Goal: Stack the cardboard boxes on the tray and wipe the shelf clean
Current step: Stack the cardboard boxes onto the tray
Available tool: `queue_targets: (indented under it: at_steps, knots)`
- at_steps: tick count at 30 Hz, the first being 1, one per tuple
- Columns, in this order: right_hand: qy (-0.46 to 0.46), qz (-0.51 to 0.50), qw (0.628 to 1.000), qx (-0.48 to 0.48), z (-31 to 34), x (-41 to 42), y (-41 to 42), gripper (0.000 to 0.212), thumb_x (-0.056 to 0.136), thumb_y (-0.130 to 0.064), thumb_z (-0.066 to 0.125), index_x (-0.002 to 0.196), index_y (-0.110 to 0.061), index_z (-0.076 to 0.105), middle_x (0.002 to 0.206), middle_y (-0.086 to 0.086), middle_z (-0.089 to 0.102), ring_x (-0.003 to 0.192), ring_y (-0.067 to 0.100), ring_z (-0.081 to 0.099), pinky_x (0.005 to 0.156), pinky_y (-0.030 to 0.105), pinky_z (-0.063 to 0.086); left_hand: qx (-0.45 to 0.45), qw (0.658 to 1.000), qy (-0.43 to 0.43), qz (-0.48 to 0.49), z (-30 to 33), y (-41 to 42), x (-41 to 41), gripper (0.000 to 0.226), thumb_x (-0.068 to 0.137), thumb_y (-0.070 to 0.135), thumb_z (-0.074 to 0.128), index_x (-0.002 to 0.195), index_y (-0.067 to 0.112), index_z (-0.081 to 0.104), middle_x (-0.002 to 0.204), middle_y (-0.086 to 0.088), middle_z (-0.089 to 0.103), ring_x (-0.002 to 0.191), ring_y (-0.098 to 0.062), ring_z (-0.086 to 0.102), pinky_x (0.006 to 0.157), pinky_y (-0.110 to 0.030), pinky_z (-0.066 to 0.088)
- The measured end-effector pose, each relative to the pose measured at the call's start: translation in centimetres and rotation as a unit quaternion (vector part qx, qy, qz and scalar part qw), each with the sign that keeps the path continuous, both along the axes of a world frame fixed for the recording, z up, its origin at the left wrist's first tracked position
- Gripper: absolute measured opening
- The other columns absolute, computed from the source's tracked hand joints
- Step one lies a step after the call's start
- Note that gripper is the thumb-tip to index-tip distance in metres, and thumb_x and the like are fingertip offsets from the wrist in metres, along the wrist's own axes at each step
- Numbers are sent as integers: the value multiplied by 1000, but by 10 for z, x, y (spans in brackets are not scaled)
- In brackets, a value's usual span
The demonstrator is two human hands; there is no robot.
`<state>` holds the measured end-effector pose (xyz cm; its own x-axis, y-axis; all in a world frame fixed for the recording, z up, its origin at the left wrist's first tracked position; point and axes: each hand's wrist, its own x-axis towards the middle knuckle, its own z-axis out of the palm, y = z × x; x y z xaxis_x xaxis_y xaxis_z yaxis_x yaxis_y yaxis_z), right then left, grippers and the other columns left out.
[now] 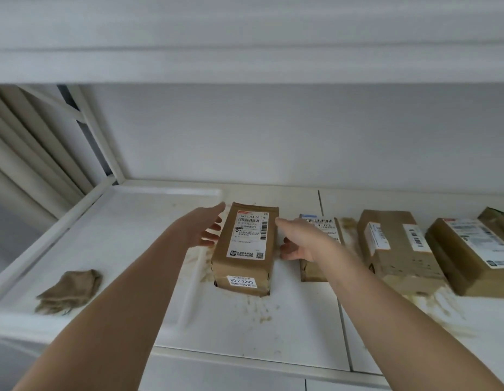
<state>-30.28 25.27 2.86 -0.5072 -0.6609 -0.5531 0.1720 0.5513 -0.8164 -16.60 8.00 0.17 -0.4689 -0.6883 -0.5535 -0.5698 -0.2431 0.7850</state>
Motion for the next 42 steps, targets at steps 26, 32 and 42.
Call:
queue_targets:
  at_steps: [26,32,42]
  knots:
    - [31,13,999,28,-5,18,-15,38,99,-39,46,116,-7,59,94,10,65,80,26,65,80,49,58,46,997,33,-51,7,12,10,68,84,69,45,110,9,65,97,-5,67,83,-24,64,78,-33,52]
    - [39,15,999,5,5,10,-10,34,100,-39,45,105,-10,62,97,12,64,88,29,65,76,47,59,27,997,55,-54,26,14,19,64,87,67,43,107,11,66,102,-6,70,83,-24,68,75,-35,55]
    - [54,-17,996,-63,18,-2,5,41,99,-47,39,107,-15,64,105,10,68,88,24,63,87,42,53,16,988,149,-33,51,17,29,58,87,62,50,110,12,68,107,-3,72,95,-27,68,95,-39,51]
